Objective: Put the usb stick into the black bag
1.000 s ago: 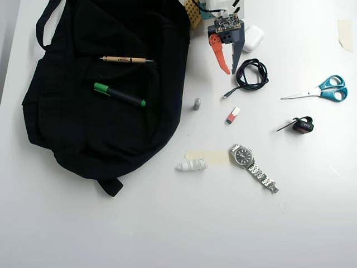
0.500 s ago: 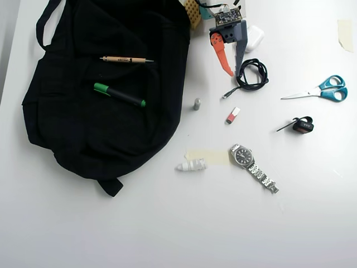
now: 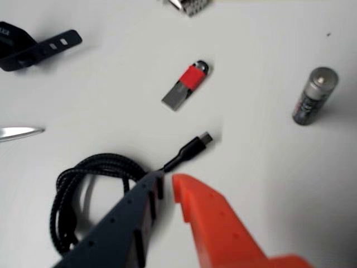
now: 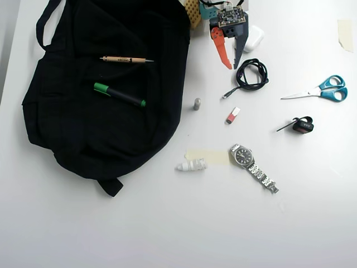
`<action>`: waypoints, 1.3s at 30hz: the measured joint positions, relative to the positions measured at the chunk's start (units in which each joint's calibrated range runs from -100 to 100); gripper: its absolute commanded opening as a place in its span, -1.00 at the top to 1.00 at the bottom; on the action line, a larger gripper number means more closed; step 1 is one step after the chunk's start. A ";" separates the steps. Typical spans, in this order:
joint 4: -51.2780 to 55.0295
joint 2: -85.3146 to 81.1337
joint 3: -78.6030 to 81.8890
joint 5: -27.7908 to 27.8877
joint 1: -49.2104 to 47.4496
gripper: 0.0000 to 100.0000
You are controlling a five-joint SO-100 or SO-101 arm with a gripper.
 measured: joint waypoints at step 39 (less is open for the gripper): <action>0.00 85.07 -60.41 -15.09 0.07 0.96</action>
